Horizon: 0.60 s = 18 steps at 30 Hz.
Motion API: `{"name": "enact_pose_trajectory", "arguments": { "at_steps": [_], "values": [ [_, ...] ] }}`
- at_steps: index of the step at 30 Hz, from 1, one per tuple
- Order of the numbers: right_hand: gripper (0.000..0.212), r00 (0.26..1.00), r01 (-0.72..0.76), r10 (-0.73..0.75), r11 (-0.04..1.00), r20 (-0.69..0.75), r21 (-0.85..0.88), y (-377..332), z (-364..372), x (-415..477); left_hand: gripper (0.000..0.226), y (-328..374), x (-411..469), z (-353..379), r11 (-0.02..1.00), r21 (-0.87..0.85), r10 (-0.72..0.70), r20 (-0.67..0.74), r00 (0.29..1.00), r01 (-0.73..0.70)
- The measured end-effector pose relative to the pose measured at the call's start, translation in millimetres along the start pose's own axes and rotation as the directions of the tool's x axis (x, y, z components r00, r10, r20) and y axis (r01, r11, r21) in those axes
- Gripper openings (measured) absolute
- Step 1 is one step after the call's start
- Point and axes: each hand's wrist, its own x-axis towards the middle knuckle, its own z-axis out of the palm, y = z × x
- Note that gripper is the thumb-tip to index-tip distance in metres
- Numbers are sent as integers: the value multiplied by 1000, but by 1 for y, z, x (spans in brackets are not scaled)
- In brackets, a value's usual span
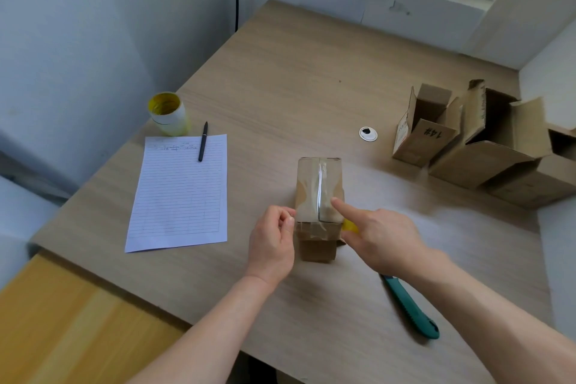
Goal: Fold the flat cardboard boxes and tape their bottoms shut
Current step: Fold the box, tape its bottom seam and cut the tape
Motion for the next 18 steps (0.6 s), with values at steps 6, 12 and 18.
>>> {"name": "enact_pose_trajectory", "arguments": {
  "at_steps": [6,12,18],
  "values": [
    [51,1000,2,-3,999,-19,-52,13,0,5,6,0,-1,11,998,6,55,1,998,-55],
    [45,998,29,-33,996,-49,-88,17,-1,6,6,-3,0,20,999,-17,31,-28,999,-32],
    [40,993,44,-56,992,-101,-118,18,7,12,14,-10,1,27,998,-39,-60,-60,996,57]
  ]
}}
